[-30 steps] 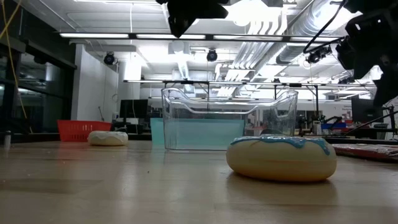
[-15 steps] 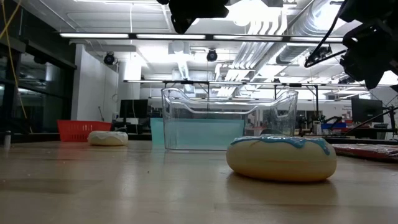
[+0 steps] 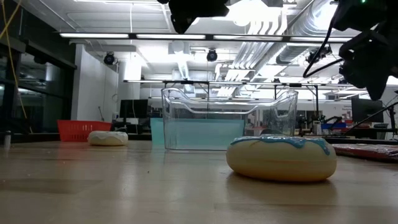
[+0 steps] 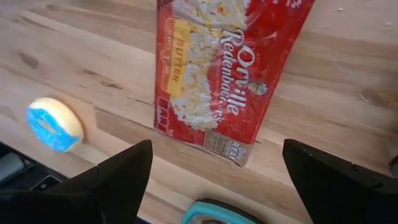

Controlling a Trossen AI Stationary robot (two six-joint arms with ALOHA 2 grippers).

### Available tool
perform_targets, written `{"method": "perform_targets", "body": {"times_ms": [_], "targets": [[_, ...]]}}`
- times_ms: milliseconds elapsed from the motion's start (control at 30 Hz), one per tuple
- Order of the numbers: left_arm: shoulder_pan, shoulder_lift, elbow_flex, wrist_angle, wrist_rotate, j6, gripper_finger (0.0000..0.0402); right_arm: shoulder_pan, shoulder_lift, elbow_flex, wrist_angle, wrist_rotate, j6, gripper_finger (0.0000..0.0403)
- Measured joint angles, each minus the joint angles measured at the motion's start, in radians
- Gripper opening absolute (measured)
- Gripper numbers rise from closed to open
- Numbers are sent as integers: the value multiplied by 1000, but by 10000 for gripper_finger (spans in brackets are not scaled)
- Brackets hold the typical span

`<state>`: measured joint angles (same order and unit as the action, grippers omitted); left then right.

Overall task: Pick & Place Food Item
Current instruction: Put the popcorn bag into the blue bin

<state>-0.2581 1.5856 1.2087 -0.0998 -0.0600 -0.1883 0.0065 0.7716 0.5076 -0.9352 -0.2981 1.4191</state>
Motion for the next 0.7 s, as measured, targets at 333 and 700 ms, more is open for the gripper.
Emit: {"method": "perform_targets", "body": {"times_ms": [333, 700], "targets": [[0, 0, 0, 0, 0, -3, 105, 196, 46, 0, 4, 33, 193, 350], [0, 0, 0, 0, 0, 6, 105, 491, 41, 0, 24, 156, 445, 350]]}}
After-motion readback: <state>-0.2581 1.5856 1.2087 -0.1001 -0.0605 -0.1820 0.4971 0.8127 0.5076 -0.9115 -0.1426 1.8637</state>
